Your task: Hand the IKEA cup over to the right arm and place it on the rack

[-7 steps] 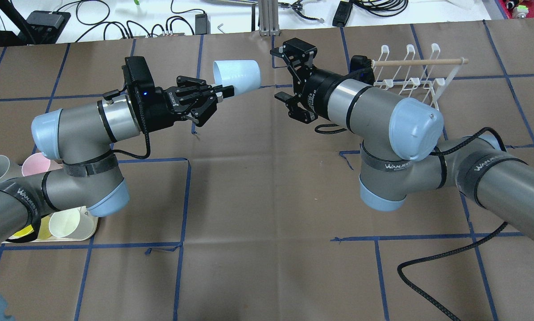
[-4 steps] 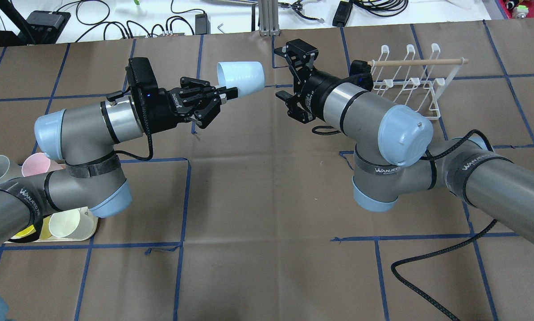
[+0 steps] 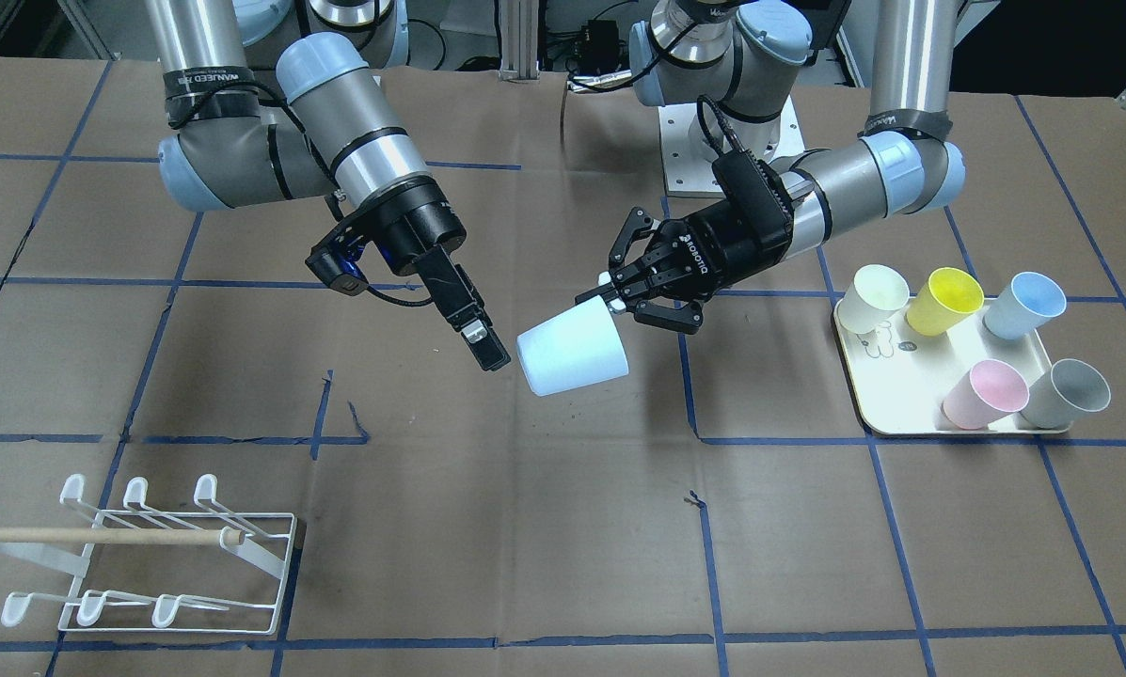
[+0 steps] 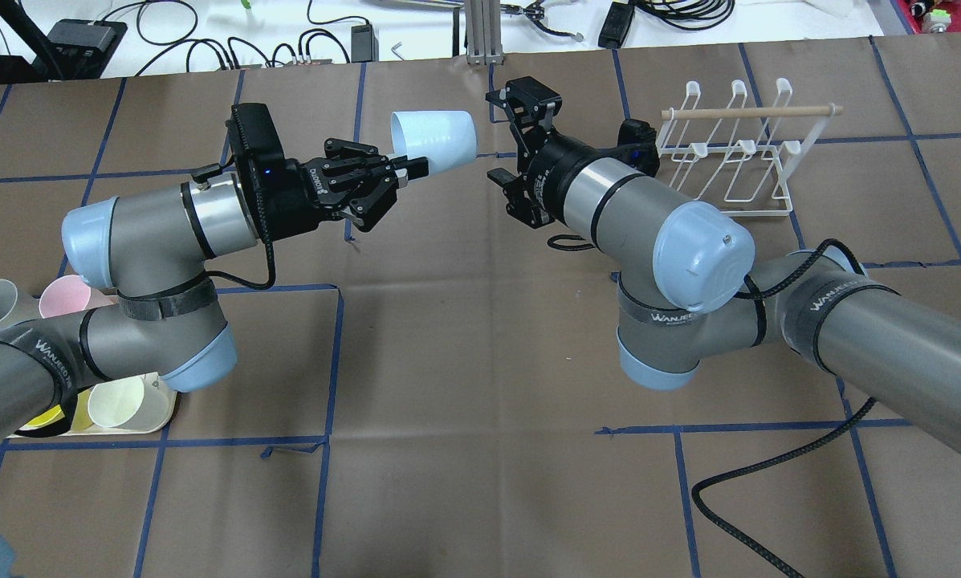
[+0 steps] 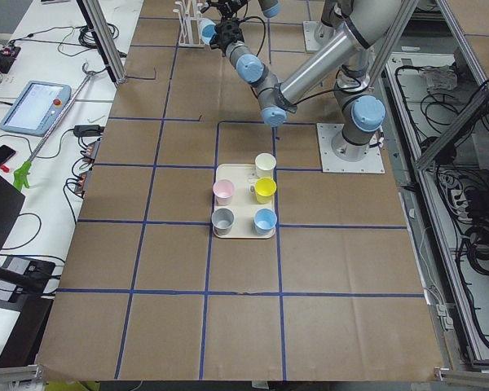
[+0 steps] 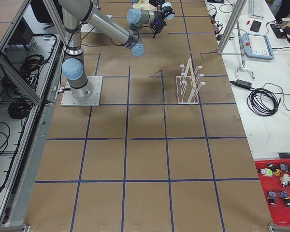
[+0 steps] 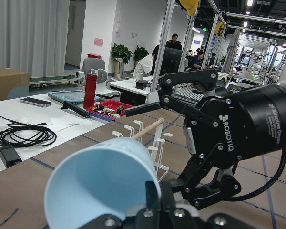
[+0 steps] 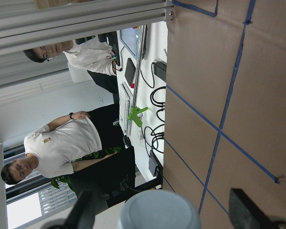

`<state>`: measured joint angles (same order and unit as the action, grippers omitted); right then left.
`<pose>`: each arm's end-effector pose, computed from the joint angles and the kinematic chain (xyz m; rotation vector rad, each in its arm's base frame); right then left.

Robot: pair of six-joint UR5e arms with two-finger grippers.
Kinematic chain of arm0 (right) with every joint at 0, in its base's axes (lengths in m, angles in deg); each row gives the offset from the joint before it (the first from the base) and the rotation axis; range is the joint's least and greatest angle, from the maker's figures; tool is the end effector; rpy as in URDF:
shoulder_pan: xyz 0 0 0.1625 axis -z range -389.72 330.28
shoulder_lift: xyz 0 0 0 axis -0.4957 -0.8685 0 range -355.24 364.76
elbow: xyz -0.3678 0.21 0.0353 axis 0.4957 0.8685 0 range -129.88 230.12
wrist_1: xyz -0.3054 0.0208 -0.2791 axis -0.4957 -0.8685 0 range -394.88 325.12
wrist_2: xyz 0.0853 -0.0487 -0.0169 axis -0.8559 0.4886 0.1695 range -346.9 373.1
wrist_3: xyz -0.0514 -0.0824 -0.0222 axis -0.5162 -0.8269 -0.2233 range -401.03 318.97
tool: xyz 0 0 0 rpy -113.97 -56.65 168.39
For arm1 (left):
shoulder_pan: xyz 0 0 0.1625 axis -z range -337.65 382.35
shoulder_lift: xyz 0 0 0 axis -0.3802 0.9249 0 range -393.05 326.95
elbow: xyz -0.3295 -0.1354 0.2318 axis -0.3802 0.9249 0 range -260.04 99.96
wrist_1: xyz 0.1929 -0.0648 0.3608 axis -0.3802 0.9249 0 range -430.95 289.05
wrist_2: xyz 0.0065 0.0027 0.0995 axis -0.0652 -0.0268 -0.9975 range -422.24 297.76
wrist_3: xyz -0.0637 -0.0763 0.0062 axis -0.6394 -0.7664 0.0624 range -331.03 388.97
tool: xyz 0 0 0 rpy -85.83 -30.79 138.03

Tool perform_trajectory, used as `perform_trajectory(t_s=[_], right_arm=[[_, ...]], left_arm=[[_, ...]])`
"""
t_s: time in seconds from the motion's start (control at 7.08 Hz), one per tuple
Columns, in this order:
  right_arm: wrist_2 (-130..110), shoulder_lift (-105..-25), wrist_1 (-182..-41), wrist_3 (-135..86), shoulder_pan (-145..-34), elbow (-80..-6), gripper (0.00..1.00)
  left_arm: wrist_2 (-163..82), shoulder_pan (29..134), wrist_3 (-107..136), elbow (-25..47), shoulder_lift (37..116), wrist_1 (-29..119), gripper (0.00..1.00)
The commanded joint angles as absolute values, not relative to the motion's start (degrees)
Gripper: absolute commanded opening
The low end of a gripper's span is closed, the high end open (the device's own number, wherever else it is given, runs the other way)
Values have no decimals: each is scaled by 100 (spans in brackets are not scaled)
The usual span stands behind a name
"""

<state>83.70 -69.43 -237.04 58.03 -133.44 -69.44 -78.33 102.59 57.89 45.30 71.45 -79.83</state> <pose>0.2842 -0.4627 0.3469 1.1689 1.5948 -0.4371 -0.1501 -0.4779 0.3315 -0.9257 -1.7034 1.2462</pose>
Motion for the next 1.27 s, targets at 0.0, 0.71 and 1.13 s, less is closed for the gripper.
perform_trajectory(t_s=[0.0, 0.71, 1.13], right_arm=[[8472, -6933, -23712, 6091, -13492, -6863, 99], [8683, -6689, -23694, 6109, -13755, -6503, 99], [8736, -6564, -23694, 6188, -13809, -6432, 99]], left_arm=[[-7833, 10250, 5789, 4530, 7145, -7983, 5], [-7850, 10259, 5745, 4521, 7145, -7983, 5], [-7859, 10250, 5745, 4521, 7145, -7983, 6]])
